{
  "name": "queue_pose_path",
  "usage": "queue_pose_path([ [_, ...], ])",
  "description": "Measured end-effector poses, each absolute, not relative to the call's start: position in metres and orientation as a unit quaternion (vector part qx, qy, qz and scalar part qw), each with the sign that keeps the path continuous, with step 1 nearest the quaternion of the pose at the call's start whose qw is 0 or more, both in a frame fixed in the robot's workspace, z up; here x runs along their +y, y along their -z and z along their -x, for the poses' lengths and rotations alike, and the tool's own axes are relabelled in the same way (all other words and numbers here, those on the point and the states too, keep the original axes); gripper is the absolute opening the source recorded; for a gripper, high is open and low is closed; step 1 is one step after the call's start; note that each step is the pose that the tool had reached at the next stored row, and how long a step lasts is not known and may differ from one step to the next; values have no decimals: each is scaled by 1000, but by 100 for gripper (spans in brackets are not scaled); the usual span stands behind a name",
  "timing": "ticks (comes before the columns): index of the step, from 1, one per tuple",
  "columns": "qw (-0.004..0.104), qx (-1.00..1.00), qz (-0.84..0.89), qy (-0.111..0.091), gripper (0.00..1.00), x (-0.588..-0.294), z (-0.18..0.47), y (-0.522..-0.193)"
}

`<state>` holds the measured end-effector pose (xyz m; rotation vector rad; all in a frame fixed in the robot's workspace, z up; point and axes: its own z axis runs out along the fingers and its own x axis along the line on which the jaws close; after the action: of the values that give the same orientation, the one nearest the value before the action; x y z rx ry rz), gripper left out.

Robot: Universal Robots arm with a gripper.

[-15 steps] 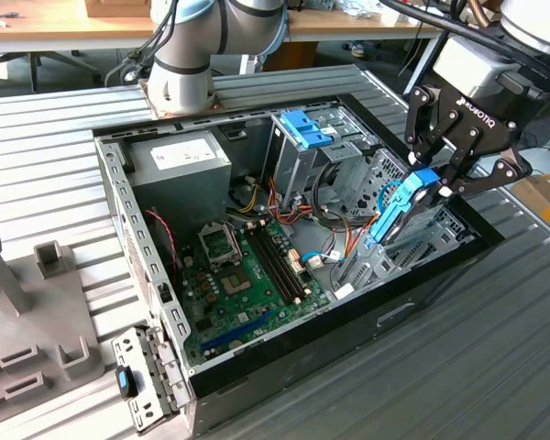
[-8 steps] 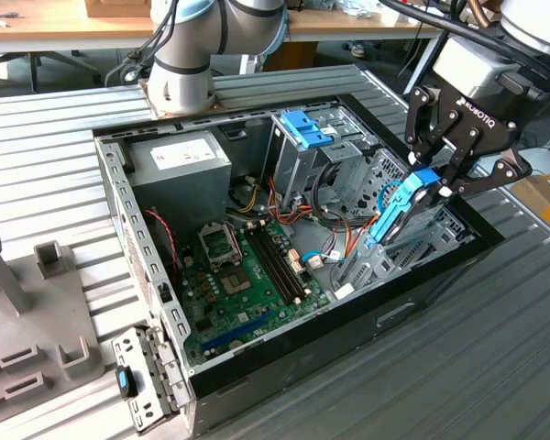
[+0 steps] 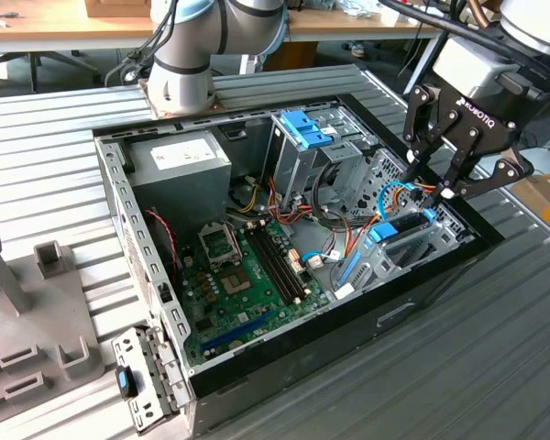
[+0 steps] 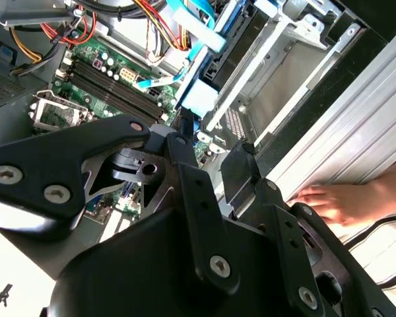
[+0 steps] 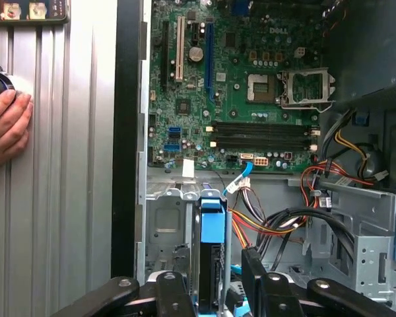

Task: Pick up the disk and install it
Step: 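Insert the disk into the insertion slot, then insert the first disk wire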

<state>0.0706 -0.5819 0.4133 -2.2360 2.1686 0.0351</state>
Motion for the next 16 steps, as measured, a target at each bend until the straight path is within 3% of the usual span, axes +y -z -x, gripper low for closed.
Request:
queue_pose_path([
  [16,13,696,718,-11,44,-582,-71,-411],
])
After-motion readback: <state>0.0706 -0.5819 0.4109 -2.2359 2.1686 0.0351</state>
